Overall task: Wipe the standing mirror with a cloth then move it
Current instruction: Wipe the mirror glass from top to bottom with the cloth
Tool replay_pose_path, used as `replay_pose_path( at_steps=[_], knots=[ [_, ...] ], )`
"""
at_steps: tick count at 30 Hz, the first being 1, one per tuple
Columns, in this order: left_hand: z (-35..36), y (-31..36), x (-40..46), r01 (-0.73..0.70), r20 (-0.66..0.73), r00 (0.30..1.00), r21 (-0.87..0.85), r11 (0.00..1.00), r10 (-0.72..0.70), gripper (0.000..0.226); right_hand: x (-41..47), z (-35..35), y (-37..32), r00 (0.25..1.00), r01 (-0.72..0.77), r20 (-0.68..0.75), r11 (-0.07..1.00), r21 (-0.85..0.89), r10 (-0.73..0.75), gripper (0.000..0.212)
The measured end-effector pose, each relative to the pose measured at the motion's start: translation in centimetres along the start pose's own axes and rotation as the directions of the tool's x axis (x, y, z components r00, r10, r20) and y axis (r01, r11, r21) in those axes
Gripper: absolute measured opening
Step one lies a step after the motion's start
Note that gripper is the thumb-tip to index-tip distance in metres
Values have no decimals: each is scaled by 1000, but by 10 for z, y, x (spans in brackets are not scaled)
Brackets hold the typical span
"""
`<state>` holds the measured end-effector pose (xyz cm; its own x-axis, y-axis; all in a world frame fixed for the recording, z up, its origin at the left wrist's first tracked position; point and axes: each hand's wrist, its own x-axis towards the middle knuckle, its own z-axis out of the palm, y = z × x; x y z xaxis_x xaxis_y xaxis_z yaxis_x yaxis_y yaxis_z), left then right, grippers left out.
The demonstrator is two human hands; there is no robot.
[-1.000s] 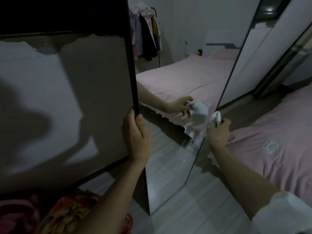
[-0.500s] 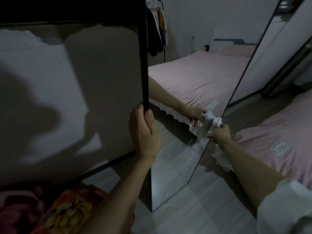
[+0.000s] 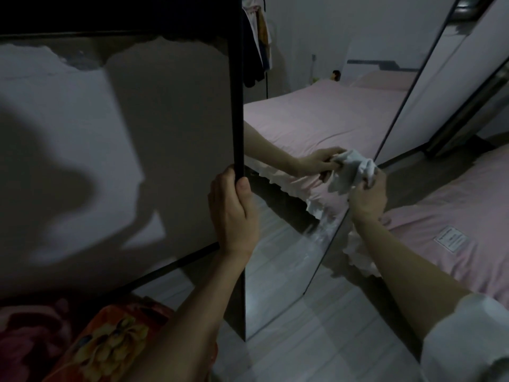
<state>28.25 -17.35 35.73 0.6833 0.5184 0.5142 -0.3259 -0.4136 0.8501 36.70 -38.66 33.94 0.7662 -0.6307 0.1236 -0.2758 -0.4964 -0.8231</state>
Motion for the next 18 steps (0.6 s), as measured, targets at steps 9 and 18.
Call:
replay_pose_path(
  at_steps=[9,18],
  knots=[
    [-9,1,4,32,70,997,37,999,-34,46,-28,7,58,900,-221,335,955,-198,278,31],
    [-22,8,6,25,165,986,87,996,-39,47,-37,4,16,984,-9,175,995,-96,25,38]
  ],
)
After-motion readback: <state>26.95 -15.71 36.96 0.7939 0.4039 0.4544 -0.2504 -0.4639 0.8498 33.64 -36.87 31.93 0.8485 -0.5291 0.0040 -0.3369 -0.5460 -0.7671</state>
